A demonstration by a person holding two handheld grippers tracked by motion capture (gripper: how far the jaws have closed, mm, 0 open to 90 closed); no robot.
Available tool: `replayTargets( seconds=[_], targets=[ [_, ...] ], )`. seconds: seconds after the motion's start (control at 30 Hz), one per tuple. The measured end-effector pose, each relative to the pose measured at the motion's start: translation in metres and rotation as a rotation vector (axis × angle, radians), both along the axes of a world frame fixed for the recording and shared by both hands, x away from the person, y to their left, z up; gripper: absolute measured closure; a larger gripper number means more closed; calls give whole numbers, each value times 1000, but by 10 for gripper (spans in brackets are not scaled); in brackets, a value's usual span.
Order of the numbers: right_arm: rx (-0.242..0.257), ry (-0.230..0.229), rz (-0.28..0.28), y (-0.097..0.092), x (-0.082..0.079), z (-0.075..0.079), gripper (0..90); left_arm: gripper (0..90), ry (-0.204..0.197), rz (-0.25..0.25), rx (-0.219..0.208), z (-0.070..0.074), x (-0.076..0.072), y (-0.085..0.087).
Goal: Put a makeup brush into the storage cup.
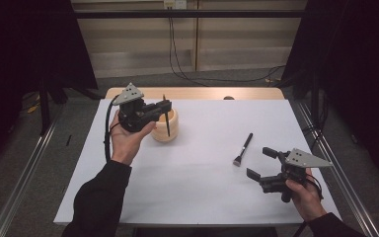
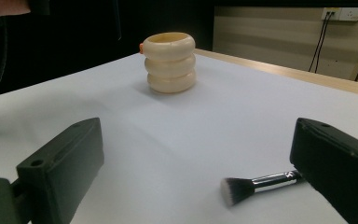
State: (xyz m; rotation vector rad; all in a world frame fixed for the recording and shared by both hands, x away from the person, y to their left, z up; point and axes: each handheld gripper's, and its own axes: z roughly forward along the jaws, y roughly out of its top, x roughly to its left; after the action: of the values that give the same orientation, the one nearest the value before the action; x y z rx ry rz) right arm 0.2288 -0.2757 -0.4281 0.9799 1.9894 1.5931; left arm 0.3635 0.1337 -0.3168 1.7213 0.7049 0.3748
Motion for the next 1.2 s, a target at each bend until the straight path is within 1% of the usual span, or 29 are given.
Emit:
replayTargets(
  seconds=[0.03,0.07,0.1,0.13,0.17,0.2,0.23,0.27,0.3,0.37,0.4,0.43,0.5,0.53,0.57,0.7,0.8,0.83,0.9,1.0,1.03,1.13,1.17,1.2],
  targets=[
    [-2,1,1,0,0,0,23,838,-2,8,3,2,2,0],
    [-3,-1,2,0,0,-1,23,838,-4,3,-11,3,4,0],
    [-4,-2,3,0,0,-1,23,838,-7,16,1,5,6,-1],
    [-5,-5,3,0,0,-1,23,838,-14,15,3,6,9,-1],
    [-7,-4,8,0,0,-1,23,838,-23,27,7,7,12,-1],
    [-4,-4,8,1,0,-1,23,838,-25,29,1,8,14,-2],
    [-3,-4,5,1,0,-1,23,838,-32,52,26,9,17,-2],
    [-6,-5,8,1,1,-1,23,838,-38,44,18,9,20,-1],
    [-9,-2,6,1,1,-2,23,838,-35,48,11,9,24,0],
    [-15,1,8,2,1,-2,23,838,-35,71,19,8,30,1],
    [-16,0,9,3,1,-2,23,838,-28,81,20,8,33,2],
    [-18,-3,7,3,1,-2,23,838,-26,93,14,7,35,2],
    [-17,-4,14,3,1,-3,23,838,-36,86,15,6,39,3],
    [-15,-3,14,4,1,-3,23,838,-38,99,19,6,40,3],
    [-17,1,15,3,1,-3,23,838,-34,97,8,5,42,4],
    [-16,0,17,3,2,-3,23,838,-29,119,7,1,52,4],
    [-18,0,17,4,2,-3,23,838,-25,134,19,-4,58,4],
    [-19,1,20,5,2,-3,23,838,-24,131,27,-6,59,4],
    [-20,0,22,5,3,-4,23,838,-21,129,28,-9,62,3],
    [-17,3,21,4,2,-3,23,838,-29,137,32,-11,63,2],
    [-18,4,22,4,2,-3,23,838,-36,124,30,-12,64,1],
    [-17,2,22,4,2,-3,23,838,-34,125,35,-15,66,0],
    [-17,3,22,4,2,-3,23,838,-34,115,46,-16,66,0],
    [-18,2,21,4,2,-3,23,838,-41,118,51,-17,66,-1]
  ],
)
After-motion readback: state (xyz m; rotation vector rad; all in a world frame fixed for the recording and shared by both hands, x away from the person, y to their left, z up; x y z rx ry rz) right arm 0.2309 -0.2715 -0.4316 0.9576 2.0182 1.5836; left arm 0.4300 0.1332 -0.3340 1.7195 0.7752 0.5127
